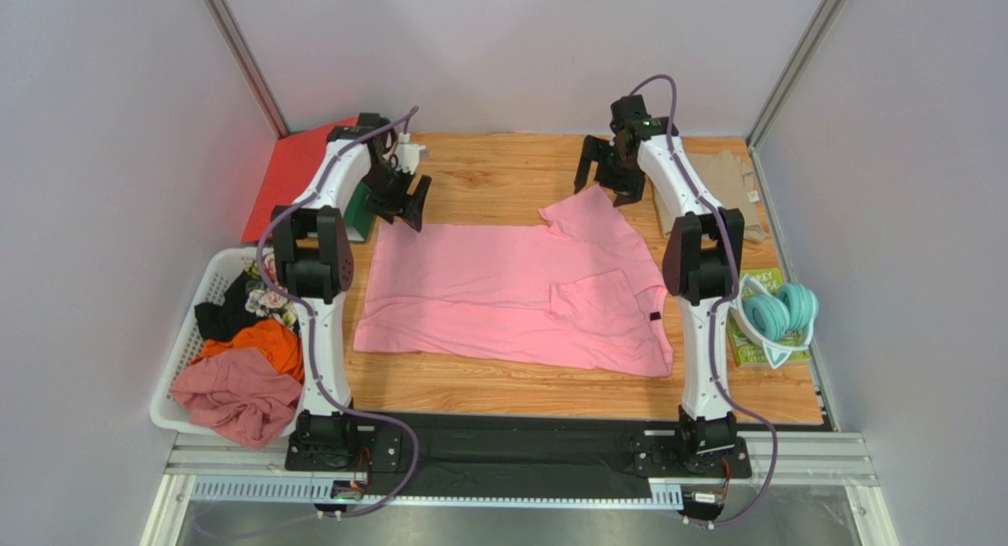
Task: Fold and stack the t-shirts
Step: Grap the side of the flattened tshirt furthest away from the robot with both arms
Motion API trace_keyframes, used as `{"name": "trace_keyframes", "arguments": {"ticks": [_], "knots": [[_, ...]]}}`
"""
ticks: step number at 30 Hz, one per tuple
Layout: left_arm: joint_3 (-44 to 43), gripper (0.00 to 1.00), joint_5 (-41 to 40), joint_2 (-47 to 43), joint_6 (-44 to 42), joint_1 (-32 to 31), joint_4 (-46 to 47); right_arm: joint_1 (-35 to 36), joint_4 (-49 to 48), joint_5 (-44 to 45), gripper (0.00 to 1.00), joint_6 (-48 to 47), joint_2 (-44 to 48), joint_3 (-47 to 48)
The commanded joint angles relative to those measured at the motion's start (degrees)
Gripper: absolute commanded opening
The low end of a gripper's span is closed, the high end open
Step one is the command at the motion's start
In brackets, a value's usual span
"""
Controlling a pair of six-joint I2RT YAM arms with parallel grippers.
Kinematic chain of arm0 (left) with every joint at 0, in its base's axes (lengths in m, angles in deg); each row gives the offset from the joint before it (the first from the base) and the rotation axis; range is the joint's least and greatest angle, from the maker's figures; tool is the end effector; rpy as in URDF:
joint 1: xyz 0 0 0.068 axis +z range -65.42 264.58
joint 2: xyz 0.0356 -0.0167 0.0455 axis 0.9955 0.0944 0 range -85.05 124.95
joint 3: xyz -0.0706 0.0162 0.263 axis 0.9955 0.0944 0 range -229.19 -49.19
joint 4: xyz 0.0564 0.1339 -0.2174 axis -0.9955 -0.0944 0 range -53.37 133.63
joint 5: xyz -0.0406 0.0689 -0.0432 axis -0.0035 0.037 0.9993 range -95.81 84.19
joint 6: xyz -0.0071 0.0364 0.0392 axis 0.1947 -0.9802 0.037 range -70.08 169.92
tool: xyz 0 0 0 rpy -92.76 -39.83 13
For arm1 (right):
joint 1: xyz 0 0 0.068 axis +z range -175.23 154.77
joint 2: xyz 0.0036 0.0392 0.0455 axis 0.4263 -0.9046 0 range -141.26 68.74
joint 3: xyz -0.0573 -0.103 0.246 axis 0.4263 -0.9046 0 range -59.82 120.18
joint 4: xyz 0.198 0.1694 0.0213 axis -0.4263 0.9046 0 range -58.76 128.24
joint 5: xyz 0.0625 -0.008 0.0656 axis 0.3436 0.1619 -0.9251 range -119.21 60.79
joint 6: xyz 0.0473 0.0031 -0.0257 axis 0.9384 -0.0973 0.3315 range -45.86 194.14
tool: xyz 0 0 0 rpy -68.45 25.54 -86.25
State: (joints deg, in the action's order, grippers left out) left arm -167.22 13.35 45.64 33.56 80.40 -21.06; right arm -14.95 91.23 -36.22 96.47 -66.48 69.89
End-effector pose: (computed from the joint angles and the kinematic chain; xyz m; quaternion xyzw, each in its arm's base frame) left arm 0.4657 -0.0458 0.2135 0.1928 0.9611 -0.1530 0.1256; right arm 0.4934 0.0941 0.2361 0.0895 0.9714 0.1168 0.1865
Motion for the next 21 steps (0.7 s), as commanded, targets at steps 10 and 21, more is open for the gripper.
{"name": "trace_keyframes", "arguments": {"ticks": [10,21], "knots": [[-6.1,0.83,-4.4,1.4,3.5,2.9,4.0,-2.5,-9.4,-0.2,1.00,-4.5,-4.9,7.0],[-1.2,0.83,-4.9,2.1,3.3,3.0,4.0,-4.5,-12.3,-1.6,0.93,-4.7,-8.0,6.7]]}}
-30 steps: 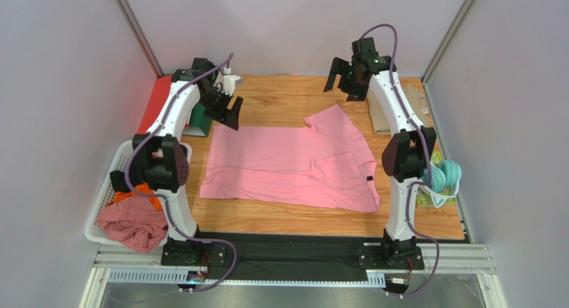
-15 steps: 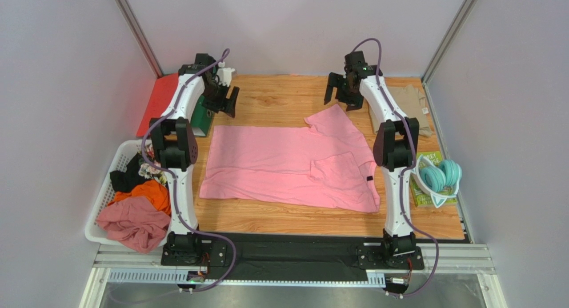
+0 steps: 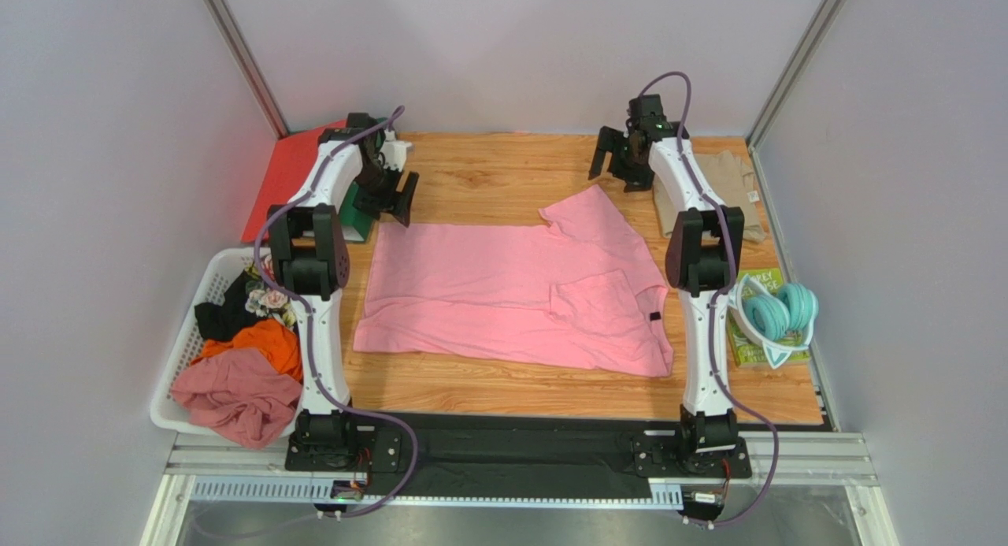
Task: Fold and stack the t-shirts
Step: Grap the side of the flattened tshirt furthest away from the robot with both arms
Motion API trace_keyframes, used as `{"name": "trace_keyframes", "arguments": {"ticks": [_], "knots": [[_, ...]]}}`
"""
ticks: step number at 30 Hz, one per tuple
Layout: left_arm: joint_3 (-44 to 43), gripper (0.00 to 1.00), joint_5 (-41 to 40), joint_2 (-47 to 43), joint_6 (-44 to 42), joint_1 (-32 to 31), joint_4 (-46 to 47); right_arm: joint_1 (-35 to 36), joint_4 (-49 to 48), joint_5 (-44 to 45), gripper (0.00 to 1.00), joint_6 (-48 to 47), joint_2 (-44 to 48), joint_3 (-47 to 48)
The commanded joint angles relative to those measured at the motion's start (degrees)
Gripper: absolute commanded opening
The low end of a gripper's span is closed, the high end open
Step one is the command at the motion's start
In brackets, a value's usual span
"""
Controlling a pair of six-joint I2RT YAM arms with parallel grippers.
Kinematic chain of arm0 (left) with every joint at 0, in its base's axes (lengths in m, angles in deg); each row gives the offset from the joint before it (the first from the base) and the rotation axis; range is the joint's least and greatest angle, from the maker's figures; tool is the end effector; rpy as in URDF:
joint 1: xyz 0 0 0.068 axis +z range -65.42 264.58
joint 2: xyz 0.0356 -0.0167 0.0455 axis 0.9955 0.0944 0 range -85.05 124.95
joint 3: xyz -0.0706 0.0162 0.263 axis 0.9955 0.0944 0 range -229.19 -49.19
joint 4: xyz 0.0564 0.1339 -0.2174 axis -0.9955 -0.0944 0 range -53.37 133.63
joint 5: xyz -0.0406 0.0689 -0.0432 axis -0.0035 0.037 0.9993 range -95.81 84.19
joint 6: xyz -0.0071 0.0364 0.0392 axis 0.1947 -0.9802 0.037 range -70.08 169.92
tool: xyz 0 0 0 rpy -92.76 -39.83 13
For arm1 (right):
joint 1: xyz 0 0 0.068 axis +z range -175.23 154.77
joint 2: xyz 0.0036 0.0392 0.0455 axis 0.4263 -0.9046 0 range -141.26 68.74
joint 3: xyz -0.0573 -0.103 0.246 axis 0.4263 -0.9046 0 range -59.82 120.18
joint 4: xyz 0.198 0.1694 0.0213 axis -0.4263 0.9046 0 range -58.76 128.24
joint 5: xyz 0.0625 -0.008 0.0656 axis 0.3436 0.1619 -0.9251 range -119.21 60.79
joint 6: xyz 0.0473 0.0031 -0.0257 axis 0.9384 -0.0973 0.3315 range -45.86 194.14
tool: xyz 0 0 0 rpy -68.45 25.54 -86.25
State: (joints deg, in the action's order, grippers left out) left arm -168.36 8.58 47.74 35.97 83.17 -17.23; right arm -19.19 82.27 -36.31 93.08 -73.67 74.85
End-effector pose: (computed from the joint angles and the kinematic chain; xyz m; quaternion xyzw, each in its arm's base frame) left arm 0.4802 -0.0207 0.2033 0.1482 0.9720 -0.1087 0.1467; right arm 0.5332 0.0610 0.2075 0.0914 0.9570 0.1164 0.2494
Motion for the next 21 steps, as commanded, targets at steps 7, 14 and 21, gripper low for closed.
{"name": "trace_keyframes", "arguments": {"ticks": [7,14,21], "knots": [[1.0,0.83,0.8,1.2,1.2,0.4,0.8,-0.3,-3.8,-4.3,0.88,-1.1,-3.0,2.1],[1.2,0.83,1.6,2.4,1.1,0.4,1.1,-0.3,-4.2,-6.1,0.86,-0.6,-5.3,3.0],[-0.4,0.83,1.8,3.9,1.1,0.4,0.8,-0.2,-4.3,-6.8,0.83,-0.5,-6.5,4.9]]}}
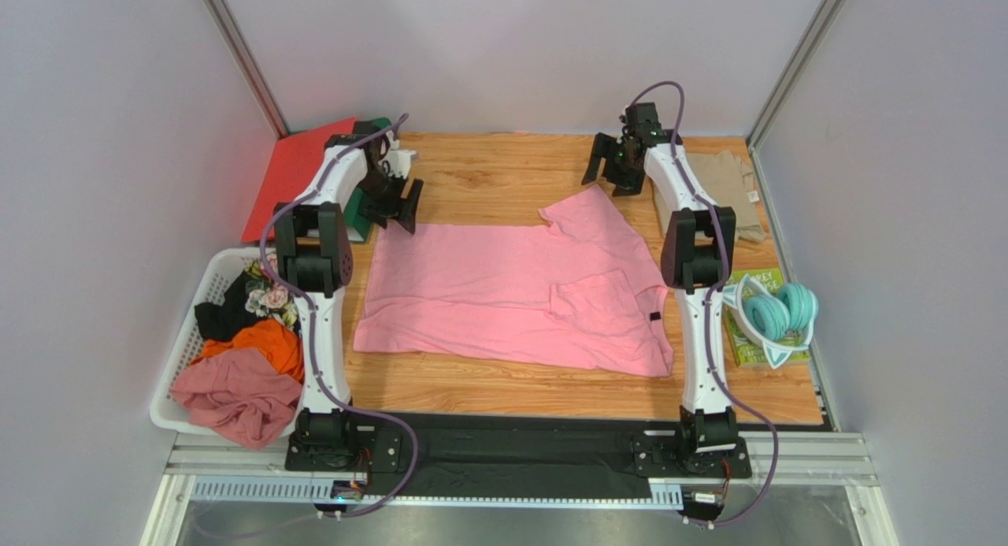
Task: Fold and stack the t-shirts
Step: Grap the side of the flattened tshirt furthest away from the robot with both arms
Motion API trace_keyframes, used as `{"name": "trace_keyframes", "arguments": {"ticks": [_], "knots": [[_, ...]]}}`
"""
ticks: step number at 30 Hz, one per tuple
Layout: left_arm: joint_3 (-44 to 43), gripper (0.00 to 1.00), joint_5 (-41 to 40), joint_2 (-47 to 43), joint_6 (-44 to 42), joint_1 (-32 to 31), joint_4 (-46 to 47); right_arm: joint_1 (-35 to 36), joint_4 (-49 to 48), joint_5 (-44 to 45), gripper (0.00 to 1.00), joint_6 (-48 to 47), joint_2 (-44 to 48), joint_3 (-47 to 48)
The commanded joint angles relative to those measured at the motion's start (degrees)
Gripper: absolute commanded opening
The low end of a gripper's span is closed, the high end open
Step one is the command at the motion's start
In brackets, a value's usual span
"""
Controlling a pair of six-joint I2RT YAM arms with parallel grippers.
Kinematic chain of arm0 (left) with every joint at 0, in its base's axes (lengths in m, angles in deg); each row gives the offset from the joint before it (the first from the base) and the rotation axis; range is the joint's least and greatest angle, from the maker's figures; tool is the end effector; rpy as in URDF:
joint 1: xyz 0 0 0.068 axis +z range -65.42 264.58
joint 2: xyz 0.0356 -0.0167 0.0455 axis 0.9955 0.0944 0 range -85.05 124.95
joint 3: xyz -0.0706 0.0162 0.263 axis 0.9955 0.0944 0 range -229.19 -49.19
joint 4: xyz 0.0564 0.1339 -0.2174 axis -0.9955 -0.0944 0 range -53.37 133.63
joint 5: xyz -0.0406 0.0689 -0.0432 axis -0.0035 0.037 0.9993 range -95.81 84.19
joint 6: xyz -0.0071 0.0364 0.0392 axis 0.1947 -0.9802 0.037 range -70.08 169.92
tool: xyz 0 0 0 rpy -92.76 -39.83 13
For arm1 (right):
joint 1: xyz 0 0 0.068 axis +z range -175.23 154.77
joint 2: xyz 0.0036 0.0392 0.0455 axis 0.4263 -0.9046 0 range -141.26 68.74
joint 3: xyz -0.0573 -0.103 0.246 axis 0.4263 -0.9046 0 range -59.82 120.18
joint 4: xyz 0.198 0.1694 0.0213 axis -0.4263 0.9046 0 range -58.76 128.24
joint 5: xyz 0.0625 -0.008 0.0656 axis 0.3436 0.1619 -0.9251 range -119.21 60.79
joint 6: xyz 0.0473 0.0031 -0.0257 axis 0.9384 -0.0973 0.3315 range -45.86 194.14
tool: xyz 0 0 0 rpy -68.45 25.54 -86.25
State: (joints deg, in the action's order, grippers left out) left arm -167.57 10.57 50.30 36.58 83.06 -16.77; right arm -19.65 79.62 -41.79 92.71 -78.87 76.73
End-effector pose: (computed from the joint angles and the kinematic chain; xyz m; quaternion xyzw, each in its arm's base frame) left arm 0.4828 -0.0229 0.1794 0.1428 0.9735 -0.1296 0.1229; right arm 0.5467 0.0613 0.1732 0.0798 0.9559 0.1582 0.2341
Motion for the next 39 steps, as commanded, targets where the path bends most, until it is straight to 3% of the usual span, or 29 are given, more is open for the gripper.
{"name": "trace_keyframes", "arguments": {"ticks": [1,17,23,32,39], "knots": [[-1.4,0.83,-0.3,1.8,0.5,0.6,0.1,0.2,-1.5,-1.5,0.81,-0.1,-1.3,3.0],[-0.1,0.81,0.3,1.9,0.8,0.6,1.2,1.1,-0.2,-1.8,0.34,0.0,-0.8,0.3],[0.9,0.80,0.5,1.3,0.4,0.6,1.3,1.1,0.2,-1.4,0.30,0.2,-0.2,0.4],[3.4,0.80,-5.8,-2.5,0.1,0.7,4.9,1.1,0.5,-1.8,0.30,0.2,-0.2,-0.6],[6.7,0.80,-15.2,-4.4,1.0,0.5,10.4,0.9,0.5,-1.8,0.29,0.0,-0.1,-1.8]]}}
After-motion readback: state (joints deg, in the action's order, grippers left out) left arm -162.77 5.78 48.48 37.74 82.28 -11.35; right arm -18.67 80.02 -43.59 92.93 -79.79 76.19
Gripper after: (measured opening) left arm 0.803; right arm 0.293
